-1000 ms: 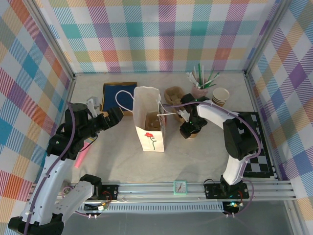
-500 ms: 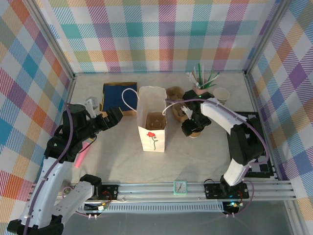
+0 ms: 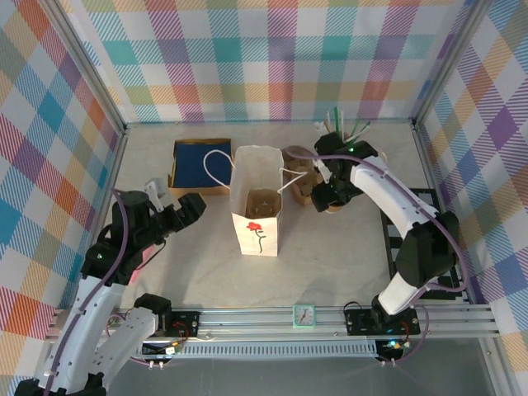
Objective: Pack the takeout coffee
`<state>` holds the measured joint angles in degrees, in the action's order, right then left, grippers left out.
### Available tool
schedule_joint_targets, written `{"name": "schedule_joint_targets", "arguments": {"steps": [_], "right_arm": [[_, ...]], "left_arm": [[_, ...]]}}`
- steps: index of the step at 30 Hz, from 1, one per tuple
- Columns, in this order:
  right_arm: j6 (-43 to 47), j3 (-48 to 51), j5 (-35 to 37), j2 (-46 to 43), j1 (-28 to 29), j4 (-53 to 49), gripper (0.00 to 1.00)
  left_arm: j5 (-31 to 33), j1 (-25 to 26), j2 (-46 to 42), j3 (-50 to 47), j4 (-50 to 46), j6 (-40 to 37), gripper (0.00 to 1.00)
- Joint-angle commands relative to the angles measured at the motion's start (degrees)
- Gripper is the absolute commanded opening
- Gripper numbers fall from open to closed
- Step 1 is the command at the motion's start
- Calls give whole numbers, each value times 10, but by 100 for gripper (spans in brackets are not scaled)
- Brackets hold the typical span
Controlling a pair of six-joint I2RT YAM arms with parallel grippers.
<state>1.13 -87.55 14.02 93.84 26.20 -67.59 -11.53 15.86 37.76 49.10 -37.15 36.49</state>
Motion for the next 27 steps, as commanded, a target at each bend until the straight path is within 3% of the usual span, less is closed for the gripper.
{"name": "schedule_joint_targets", "arguments": {"steps": [1,9,13,16,27], "right_arm": [[-21,-58,-16,-19,-4,-47,47],[-26,-255,-26,16,-4,-151,45],[-21,-363,-72,36,5,-201,44],[-30,-384,-115,30,17,-196,43],[-52,-504,-135,60,73,-215,40]], "left_arm": [[19,3,-30,-41,35,39,93],[-14,5,-7,-168,142,110,77],[9,23,30,-198,187,114,64],[23,48,71,-208,234,116,56],[68,155,204,-205,340,130,48]]}}
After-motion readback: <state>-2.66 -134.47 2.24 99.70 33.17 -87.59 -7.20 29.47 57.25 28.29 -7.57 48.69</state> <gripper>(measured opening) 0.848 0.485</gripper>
